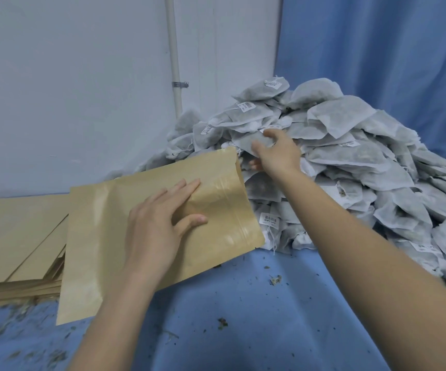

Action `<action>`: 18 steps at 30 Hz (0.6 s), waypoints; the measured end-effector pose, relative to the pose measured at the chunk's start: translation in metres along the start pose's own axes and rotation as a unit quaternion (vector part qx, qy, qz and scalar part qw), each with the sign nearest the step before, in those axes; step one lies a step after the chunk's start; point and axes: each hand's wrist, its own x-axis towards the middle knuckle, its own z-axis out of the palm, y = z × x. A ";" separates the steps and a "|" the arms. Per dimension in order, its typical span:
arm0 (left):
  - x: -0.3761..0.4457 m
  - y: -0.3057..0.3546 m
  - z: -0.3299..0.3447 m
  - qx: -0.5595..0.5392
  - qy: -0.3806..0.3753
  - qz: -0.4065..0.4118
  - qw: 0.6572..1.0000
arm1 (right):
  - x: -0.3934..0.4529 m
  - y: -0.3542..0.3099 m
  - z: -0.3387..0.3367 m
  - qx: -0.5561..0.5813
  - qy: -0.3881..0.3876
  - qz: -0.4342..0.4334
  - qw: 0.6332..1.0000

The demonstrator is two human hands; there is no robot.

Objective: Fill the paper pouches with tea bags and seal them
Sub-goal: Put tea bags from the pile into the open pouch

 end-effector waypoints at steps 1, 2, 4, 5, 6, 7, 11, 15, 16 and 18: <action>0.000 0.000 0.000 -0.001 -0.002 -0.002 1.000 | -0.001 0.001 0.000 0.002 0.018 -0.009 1.000; 0.000 -0.001 -0.001 -0.001 -0.004 -0.004 1.000 | -0.004 0.002 -0.002 0.008 0.029 -0.024 0.999; 0.001 -0.003 -0.002 -0.001 -0.003 -0.007 1.000 | -0.018 0.004 -0.013 0.032 0.021 -0.068 0.997; 0.001 -0.003 -0.003 -0.003 -0.003 -0.009 1.000 | -0.026 0.006 -0.022 0.033 0.008 -0.092 0.995; 0.001 -0.003 -0.003 -0.007 -0.003 -0.010 1.000 | -0.034 0.009 -0.032 0.026 -0.008 -0.110 0.994; 0.001 -0.003 -0.004 -0.011 -0.001 -0.010 1.000 | -0.041 0.010 -0.042 0.018 -0.021 -0.123 0.992; 0.002 -0.005 -0.006 -0.026 0.010 -0.002 1.000 | -0.064 0.024 -0.072 0.045 -0.060 -0.142 0.987; 0.002 -0.004 -0.005 -0.023 0.008 -0.001 1.000 | -0.075 0.035 -0.082 0.056 -0.158 -0.119 0.979; 0.001 -0.004 -0.005 -0.022 0.006 0.004 1.000 | -0.075 0.033 -0.080 0.051 -0.194 -0.106 0.974; 0.001 -0.002 -0.004 -0.024 0.001 0.014 1.000 | -0.074 0.026 -0.075 0.025 -0.260 -0.089 0.961</action>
